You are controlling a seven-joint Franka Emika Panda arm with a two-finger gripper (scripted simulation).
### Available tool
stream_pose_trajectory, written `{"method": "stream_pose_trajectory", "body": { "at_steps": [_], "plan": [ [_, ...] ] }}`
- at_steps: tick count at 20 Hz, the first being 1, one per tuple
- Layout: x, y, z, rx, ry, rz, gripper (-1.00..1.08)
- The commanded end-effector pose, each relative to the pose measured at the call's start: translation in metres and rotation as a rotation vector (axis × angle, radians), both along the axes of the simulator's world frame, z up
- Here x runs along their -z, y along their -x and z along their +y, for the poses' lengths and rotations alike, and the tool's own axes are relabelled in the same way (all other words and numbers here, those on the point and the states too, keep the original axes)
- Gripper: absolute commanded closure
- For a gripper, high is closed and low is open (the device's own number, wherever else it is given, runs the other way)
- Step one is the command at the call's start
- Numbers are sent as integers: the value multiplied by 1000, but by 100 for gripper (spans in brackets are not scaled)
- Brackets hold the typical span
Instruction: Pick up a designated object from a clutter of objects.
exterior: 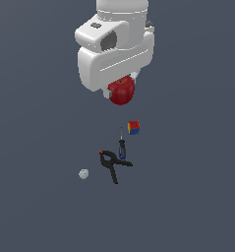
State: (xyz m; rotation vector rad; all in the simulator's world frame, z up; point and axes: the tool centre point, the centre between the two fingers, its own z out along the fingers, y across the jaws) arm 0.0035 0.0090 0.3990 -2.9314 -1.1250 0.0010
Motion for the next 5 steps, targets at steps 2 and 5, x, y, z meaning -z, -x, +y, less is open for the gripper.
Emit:
{"method": "stream_pose_trajectory", "body": {
  "at_steps": [2, 5],
  "plan": [
    [-11, 2, -4, 0, 1, -1, 108],
    [-13, 2, -6, 0, 1, -1, 108]
  ]
}}
